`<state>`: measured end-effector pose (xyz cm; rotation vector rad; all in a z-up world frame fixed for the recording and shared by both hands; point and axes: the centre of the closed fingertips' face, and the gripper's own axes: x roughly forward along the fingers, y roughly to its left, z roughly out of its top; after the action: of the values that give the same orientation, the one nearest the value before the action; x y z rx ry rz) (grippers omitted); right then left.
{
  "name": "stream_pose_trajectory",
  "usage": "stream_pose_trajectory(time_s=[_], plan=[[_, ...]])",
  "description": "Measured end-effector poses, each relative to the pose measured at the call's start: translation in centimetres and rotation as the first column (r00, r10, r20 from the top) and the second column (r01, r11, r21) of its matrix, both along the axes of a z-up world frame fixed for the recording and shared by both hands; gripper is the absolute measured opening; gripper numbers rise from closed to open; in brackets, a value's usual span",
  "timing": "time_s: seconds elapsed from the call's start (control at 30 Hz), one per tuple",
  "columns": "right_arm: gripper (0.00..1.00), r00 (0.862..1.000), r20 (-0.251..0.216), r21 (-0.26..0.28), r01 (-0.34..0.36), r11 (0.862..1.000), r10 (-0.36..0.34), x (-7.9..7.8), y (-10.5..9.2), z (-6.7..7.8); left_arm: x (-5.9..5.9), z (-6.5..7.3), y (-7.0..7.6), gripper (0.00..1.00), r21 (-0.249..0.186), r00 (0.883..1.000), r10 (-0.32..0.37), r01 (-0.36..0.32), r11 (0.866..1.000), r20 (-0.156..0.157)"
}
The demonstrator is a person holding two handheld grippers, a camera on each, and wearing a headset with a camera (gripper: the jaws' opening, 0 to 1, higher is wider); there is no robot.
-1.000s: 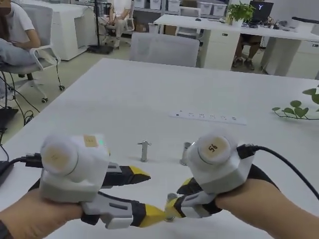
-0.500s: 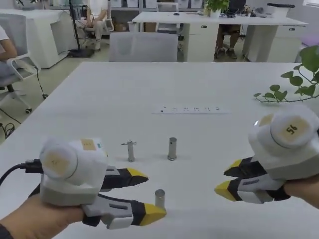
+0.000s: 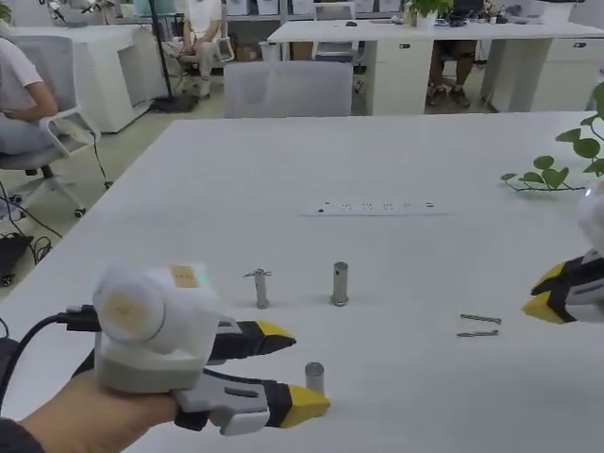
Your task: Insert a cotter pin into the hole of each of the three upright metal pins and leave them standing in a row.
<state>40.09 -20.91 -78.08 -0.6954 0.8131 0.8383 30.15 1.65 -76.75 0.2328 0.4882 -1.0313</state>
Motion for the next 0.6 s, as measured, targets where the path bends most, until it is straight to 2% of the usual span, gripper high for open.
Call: stream_pose_trajectory(time_s=[0.03, 0.13, 0.27, 0.3, 0.37, 0.43, 0.5, 0.6], plan=[[0.16, 0.999, -0.006, -0.011, -0.031, 0.999, 0.031, 0.2, 0.2, -0.4, 0.0, 0.1, 0.1, 0.44, -0.001, 1.000, 0.004, -0.004, 1.000, 0.000], [0.14, 0.993, -0.066, -0.040, -0.100, 0.994, 0.098, 0.4, 0.8, -2.1, -0.1, 0.3, 0.3, 0.44, -0.003, 1.000, 0.020, -0.020, 1.000, 0.000], [0.14, 0.972, -0.138, -0.106, -0.208, 0.972, 0.193, 0.8, 1.3, -4.5, -0.2, 0.3, 0.5, 0.44, -0.002, 0.999, 0.038, -0.038, 0.999, -0.001], [0.14, 0.961, -0.136, -0.128, -0.260, 0.957, 0.243, 1.1, 1.5, -4.9, -0.2, 0.4, 0.5, 0.44, -0.001, 0.999, 0.044, -0.044, 0.999, -0.002], [0.14, 0.947, -0.162, -0.146, -0.301, 0.942, 0.277, 1.3, 1.9, -5.6, -0.2, 0.5, 0.5, 0.44, -0.004, 0.999, 0.054, -0.054, 0.999, -0.002], [0.14, 0.934, -0.149, -0.159, -0.347, 0.924, 0.325, 1.8, 2.3, -5.8, -0.1, 0.6, 0.5, 0.44, -0.007, 0.998, 0.061, -0.061, 0.998, -0.001], [0.14, 0.929, -0.166, -0.166, -0.357, 0.919, 0.331, 2.2, 2.5, -6.3, -0.1, 0.6, 0.5, 0.44, -0.008, 0.998, 0.068, -0.068, 0.998, -0.003], [0.13, 0.907, -0.196, -0.217, -0.412, 0.885, 0.374, 2.6, 2.3, -7.1, -0.1, 0.6, 0.5, 0.44, -0.006, 0.997, 0.074, -0.074, 0.997, -0.006]])
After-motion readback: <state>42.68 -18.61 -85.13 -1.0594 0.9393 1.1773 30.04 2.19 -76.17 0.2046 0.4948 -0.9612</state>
